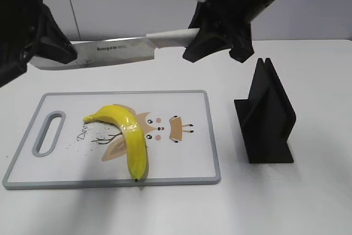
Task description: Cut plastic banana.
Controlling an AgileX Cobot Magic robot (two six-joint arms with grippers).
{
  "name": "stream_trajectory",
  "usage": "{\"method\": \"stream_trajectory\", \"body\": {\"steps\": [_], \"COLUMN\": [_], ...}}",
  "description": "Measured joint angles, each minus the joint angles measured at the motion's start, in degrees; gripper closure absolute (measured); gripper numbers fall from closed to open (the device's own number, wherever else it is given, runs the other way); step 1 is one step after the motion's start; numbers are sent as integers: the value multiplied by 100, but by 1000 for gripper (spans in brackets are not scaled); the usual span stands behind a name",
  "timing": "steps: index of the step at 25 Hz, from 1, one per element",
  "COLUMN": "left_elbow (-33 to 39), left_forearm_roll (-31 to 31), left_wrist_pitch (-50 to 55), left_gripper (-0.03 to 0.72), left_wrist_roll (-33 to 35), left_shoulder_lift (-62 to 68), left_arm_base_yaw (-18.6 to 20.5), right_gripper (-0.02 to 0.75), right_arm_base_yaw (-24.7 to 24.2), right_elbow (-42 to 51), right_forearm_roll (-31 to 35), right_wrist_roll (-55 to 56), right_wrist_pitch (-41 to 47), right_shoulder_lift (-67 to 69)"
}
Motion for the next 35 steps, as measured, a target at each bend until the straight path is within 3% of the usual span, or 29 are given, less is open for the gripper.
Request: {"method": "stream_trajectory", "body": {"steps": [13, 16, 21, 23, 25, 27, 30, 33, 35], "left_elbow": [6, 6, 6, 6, 6, 6, -70, -448, -714], "left_forearm_roll": [-96, -30, -8, -18, -8, 115, 340, 892, 1325], "left_wrist_pitch": [94, 11, -384, -725, -1181, -1615, -1849, -1354, -660], "left_gripper": [677, 541, 120, 62, 54, 54, 57, 72, 94], "left_wrist_roll": [-39, -89, -110, -116, -222, -697, -2449, -4485, -5289], "left_shoulder_lift": [-240, -247, -252, -252, -284, -356, -453, -399, -333], "left_arm_base_yaw": [0, 33, 46, 46, 46, 51, 253, 890, 1315], "right_gripper": [544, 545, 545, 545, 545, 545, 545, 545, 545], "right_arm_base_yaw": [13, -10, -28, -28, -28, -28, -28, -28, -34], "right_elbow": [0, 0, 0, 0, 0, 0, -94, -394, -634], "right_forearm_roll": [97, -39, -147, -147, -147, -239, -733, -1341, -1717], "right_wrist_roll": [-11, 26, 37, 50, 178, 674, 2036, 3714, 4480], "right_wrist_pitch": [88, 120, 125, 127, 132, 126, 121, 137, 208], "right_shoulder_lift": [-138, -142, -142, -144, -144, -149, -149, -149, -149]}}
